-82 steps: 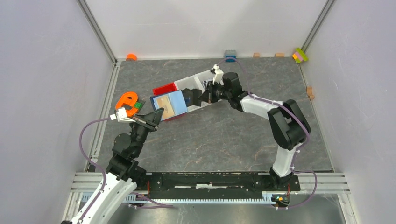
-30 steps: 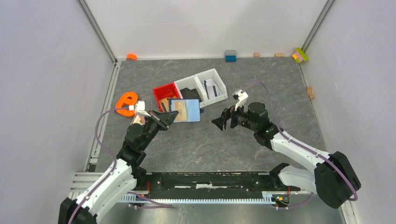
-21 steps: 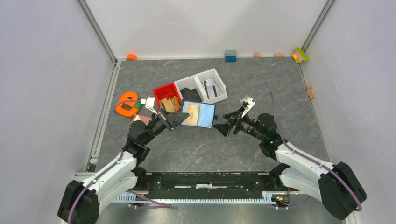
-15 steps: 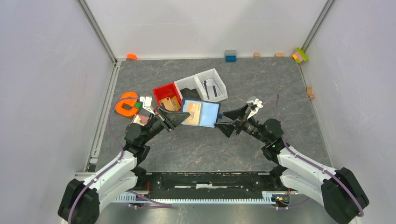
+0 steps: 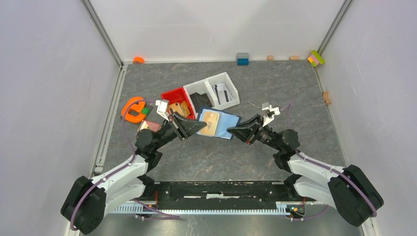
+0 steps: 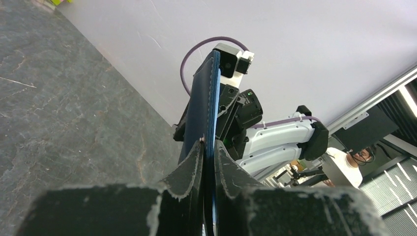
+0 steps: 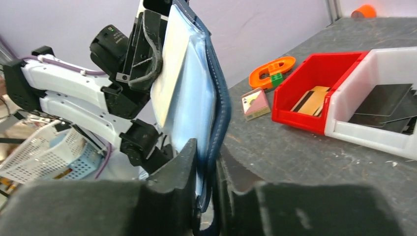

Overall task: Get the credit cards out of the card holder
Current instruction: Remove the credit card from the card holder.

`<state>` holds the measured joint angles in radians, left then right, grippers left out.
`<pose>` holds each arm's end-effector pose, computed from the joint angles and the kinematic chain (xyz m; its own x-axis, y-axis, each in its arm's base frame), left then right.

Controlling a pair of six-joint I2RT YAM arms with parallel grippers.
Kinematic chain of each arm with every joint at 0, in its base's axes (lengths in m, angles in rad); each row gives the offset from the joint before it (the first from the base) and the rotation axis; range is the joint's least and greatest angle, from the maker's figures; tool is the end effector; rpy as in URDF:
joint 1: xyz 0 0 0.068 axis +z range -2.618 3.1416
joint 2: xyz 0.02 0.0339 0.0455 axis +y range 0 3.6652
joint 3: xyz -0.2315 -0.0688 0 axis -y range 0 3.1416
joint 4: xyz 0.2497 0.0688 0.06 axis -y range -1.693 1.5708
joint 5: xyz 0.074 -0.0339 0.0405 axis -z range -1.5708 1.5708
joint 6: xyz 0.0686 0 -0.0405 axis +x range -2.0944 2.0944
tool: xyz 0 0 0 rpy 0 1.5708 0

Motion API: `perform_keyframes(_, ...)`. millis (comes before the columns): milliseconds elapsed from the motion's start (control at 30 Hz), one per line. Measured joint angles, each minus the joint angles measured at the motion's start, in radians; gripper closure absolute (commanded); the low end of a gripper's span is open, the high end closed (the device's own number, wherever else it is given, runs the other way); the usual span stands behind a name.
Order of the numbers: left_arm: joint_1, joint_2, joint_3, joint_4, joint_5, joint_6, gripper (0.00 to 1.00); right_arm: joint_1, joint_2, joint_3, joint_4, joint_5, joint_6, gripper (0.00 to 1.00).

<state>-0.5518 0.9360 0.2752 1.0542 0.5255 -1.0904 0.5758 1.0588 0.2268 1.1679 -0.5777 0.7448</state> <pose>0.1862 -0.1550 0.2451 -0.6012 -0.5308 -0.5974 0.6814 0.0500 -0.7302 0.1836 0.1639 0.2145 -0.3990 0.4179 -0.8161 -0.8407 0.1885 0.5076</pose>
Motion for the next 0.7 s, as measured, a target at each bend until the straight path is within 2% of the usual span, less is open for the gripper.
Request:
perform_keyframes(100,-0.014,0.000,0.018,-0.035,-0.019,0.017,0.91,-0.002,0.000,0.002,-0.013,-0.003,-0.004,1.00)
perform_keyframes(300,-0.023,0.002,0.077,-0.264,-0.115,0.097,0.90,-0.010,0.015,0.076,-0.251,0.045,-0.093,1.00)
perform_keyframes(400,-0.029,0.028,0.126,-0.385,-0.146,0.141,0.83,-0.026,0.048,0.101,-0.328,0.055,-0.111,1.00)
perform_keyframes(567,-0.038,0.104,0.161,-0.478,-0.145,0.168,0.70,-0.062,0.097,0.104,-0.394,0.038,-0.115,1.00)
perform_keyframes(700,-0.045,0.166,0.193,-0.506,-0.100,0.172,0.67,-0.075,0.120,0.106,-0.435,0.023,-0.121,1.00)
